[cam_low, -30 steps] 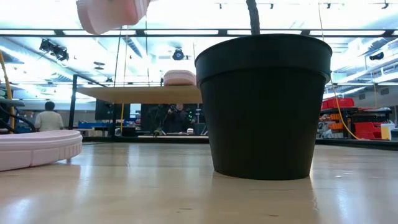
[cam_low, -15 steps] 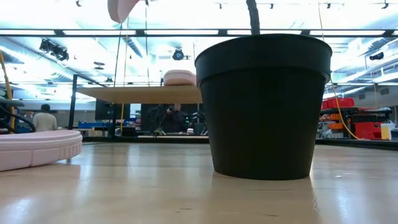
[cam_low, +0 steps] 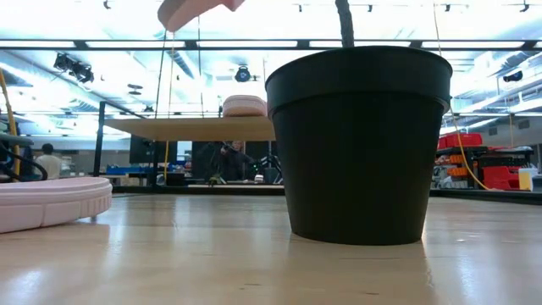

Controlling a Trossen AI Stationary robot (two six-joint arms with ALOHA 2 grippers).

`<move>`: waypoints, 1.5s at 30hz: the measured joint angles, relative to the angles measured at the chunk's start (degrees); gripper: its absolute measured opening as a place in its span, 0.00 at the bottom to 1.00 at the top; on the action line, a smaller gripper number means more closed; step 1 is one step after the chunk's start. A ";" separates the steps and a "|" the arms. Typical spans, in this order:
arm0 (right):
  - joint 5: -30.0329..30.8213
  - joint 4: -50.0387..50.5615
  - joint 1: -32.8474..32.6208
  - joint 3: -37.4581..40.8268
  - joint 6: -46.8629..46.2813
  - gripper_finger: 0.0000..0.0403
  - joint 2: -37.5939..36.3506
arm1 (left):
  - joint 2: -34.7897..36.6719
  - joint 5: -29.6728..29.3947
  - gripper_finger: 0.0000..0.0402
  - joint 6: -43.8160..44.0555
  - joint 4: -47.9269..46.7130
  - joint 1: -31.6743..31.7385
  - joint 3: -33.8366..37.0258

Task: Pick and place slides into the shelf
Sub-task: Put the pink slide on the shelf

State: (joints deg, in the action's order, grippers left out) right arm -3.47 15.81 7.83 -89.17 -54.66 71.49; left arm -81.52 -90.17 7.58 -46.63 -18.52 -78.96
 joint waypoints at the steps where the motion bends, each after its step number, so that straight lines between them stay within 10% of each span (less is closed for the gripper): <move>1: -1.01 -0.04 0.14 0.00 -0.33 0.53 0.36 | 0.09 0.05 0.20 -4.37 1.71 0.04 -0.03; 14: -4.12 -3.14 -1.94 0.00 -1.26 0.53 0.83 | 0.33 0.00 0.20 -34.20 7.58 0.04 -7.62; 45: 4.71 -19.57 1.97 0.00 -8.40 0.53 13.35 | 5.25 0.23 0.20 -22.23 -0.50 -0.14 -9.86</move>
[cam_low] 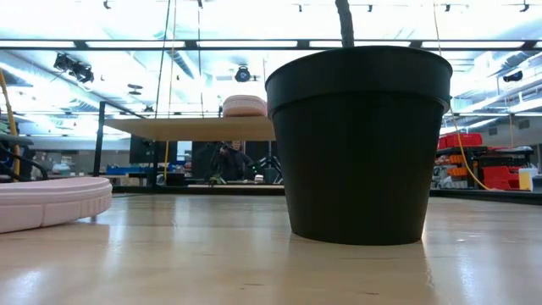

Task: Pick and place slides into the shelf
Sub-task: Put the pink slide on the shelf

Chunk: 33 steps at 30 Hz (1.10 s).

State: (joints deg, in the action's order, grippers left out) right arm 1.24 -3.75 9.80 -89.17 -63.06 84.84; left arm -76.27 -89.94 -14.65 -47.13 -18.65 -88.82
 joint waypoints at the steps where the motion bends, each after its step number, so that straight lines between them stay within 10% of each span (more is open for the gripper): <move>1: 0.01 -0.91 -0.02 0.00 0.01 0.53 0.22 | 0.00 -0.04 0.20 0.70 -0.12 0.01 0.00; 33: 3.23 -3.55 0.31 0.00 0.17 0.36 0.78 | -0.66 5.63 0.20 4.61 -0.38 0.22 0.09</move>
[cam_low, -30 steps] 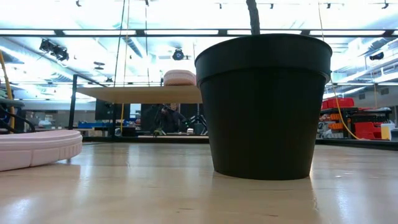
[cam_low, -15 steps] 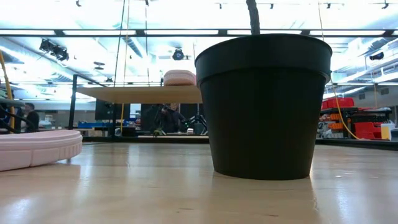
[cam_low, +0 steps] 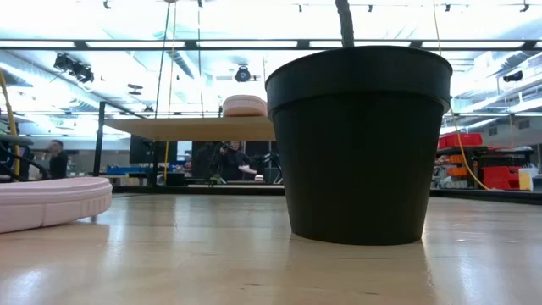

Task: Pick and place slides into the shelf
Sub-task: Put the pink slide on the shelf

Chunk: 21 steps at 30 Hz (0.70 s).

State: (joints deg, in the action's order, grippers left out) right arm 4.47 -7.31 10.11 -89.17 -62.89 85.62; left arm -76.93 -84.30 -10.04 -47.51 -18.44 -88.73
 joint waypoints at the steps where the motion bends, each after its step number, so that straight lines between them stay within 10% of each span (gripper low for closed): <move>1: 0.00 0.02 0.00 0.00 0.02 0.35 0.00 | 0.00 0.13 0.20 0.00 0.05 0.00 0.00; 14: -1.46 -0.09 -0.19 -0.02 1.42 0.12 -0.08 | 0.04 1.02 0.20 -0.02 0.02 0.02 0.00; 21: -1.95 -0.09 -1.82 -0.02 4.59 0.29 -0.09 | 0.04 1.32 0.19 -0.24 -0.01 0.33 0.00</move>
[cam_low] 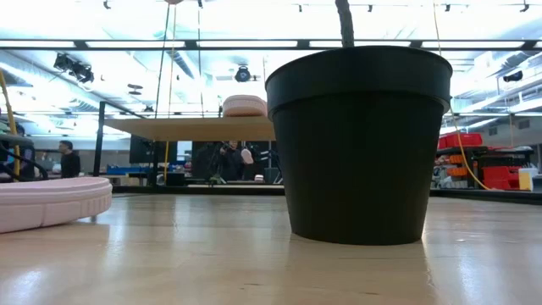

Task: Pick and place slides into the shelf
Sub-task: Put the pink slide on the shelf

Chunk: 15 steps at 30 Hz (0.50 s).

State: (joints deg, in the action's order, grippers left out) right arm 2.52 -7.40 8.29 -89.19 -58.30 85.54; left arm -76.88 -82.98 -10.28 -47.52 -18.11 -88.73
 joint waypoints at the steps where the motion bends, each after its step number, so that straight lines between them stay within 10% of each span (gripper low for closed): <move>1: -0.49 0.04 -0.15 0.00 0.17 0.33 0.00 | 0.00 0.16 0.19 0.01 0.05 0.00 0.00; 9: 0.19 0.22 -0.26 0.00 0.06 0.52 0.07 | -0.02 0.15 0.19 0.20 0.14 0.07 0.00; 15: 1.30 0.22 -0.08 0.00 0.34 0.36 0.07 | -0.02 0.38 0.19 0.62 0.12 0.07 0.00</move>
State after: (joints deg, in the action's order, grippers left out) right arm 3.82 -7.18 8.22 -89.19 -57.96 85.60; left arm -76.90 -82.60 -9.66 -47.40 -18.04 -88.73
